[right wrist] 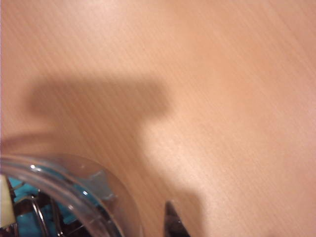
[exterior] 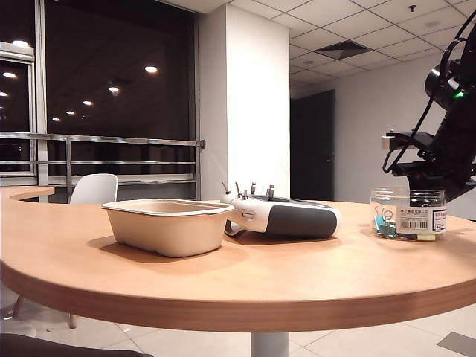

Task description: Pick up the box filled with clips, pour some clips from it into the rectangular paper box, and then put the clip box back on the table.

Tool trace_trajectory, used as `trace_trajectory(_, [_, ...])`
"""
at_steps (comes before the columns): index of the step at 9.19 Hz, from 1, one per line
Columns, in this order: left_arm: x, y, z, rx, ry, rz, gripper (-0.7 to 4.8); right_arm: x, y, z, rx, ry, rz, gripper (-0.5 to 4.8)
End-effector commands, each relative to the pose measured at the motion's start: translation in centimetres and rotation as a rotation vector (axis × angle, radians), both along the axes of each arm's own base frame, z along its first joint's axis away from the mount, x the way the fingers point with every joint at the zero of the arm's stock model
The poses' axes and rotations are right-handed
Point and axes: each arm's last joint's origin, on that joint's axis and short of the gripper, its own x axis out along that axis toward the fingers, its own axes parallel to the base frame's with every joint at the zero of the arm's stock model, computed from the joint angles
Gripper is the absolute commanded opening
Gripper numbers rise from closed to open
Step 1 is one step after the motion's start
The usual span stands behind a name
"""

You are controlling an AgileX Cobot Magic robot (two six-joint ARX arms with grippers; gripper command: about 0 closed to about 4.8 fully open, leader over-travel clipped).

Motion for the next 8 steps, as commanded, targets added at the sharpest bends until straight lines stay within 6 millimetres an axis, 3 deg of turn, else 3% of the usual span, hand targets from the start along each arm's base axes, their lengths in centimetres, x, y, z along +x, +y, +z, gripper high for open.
trace_trajectory(1, [0.0,0.0,0.6,-0.006,-0.044,0.001,-0.05,0.1,0.1,0.3,0.001,-0.013,0.000,0.18])
trace_trajectory(5, [0.0,0.0,0.6,-0.018,-0.036,0.005,-0.05,0.1,0.1,0.5,0.000,-0.021,0.000,-0.01])
trace_trajectory(7, [0.0,0.0,0.6,-0.018,-0.033,0.004,-0.05,-0.3,0.6,2.9,0.003,-0.102,0.015,-0.01])
trace_trajectory(8, [0.0,0.0,0.6,-0.019,-0.033,0.001,-0.05,-1.2,2.6,6.7,0.011,-0.250,0.068,-0.01])
